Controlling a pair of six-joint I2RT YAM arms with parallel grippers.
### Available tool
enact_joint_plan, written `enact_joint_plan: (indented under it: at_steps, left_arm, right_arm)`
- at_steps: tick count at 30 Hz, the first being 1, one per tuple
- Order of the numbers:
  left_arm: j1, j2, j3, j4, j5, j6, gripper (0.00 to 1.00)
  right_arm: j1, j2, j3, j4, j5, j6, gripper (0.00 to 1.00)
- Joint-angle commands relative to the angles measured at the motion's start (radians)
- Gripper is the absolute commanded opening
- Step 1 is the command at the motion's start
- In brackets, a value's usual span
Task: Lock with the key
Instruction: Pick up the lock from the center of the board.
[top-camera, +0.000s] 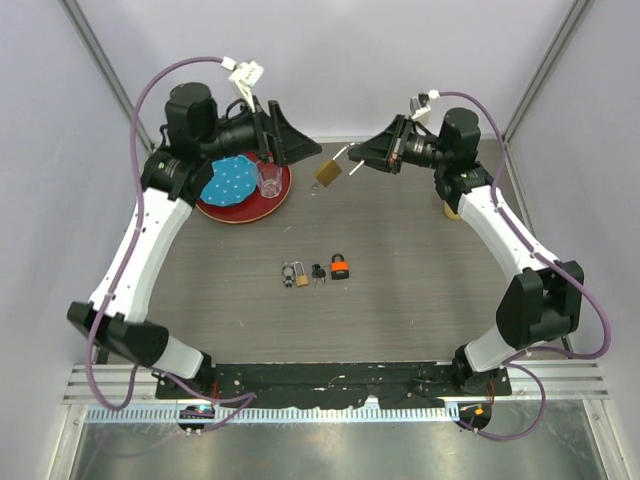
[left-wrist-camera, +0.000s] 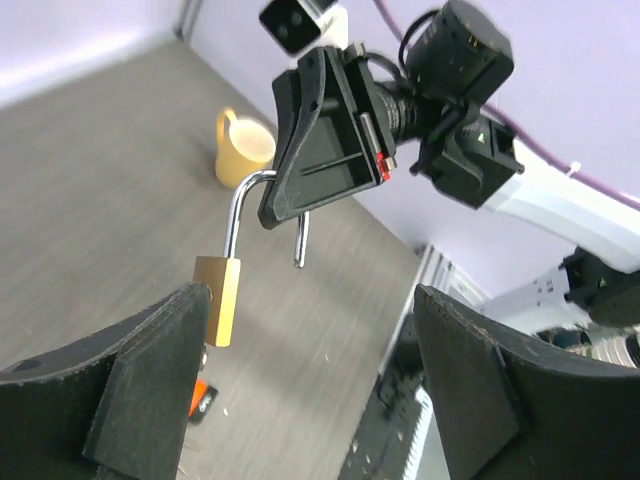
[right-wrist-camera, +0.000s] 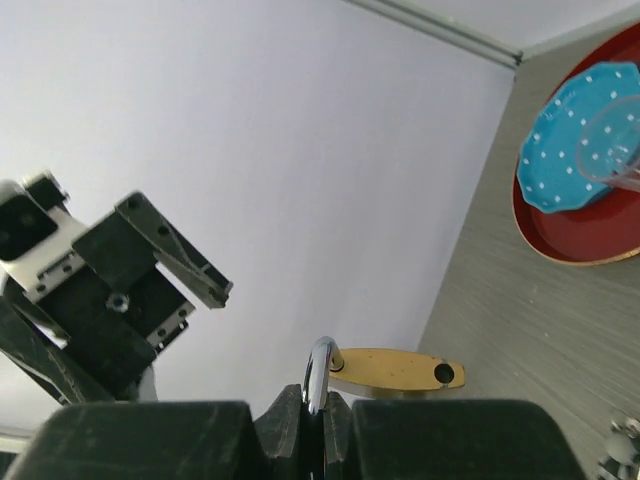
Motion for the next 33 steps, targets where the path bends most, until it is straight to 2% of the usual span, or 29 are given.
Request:
enact_joint_plan:
  at_steps: [1, 3, 7, 10, 17, 24, 33]
  left_arm:
    - [-0.007, -0.120, -0.181, 0.392, -0.149, -0.094, 0.86]
    - [-0.007, -0.142, -0.241, 0.557, -0.166, -0.124, 0.86]
    - [-0.007, -0.149, -0.333, 0.702, -0.176, -0.184, 0.86]
    - [-0.015, -0.139, -0.361, 0.759, -0.190, -0.196, 0.85]
    - [-0.059, -0.086, -0.355, 0.793, -0.170, -0.184, 0.81]
    - [-0.096, -0.065, -0.364, 0.783, -0.146, -0.185, 0.64]
    - [-0.098, -0.096, -0.415, 0.718, -0.117, -0.164, 0.62]
  right_arm:
    - [0.003, -0.111, 0.077, 0.250, 0.111, 0.273, 0.02]
    - [0.001, -0.134, 0.060, 0.297, 0.148, 0.342, 0.02]
    - [-0.002, -0.185, 0.014, 0.283, 0.270, 0.480, 0.02]
    - [0.000, -0.211, -0.015, 0.284, 0.295, 0.549, 0.02]
    - [0.000, -0.237, -0.045, 0.240, 0.320, 0.616, 0.02]
    - [-0.004, -0.257, -0.041, 0.154, 0.356, 0.577, 0.02]
    - [-0.004, -0.240, -0.001, 0.148, 0.347, 0.586, 0.02]
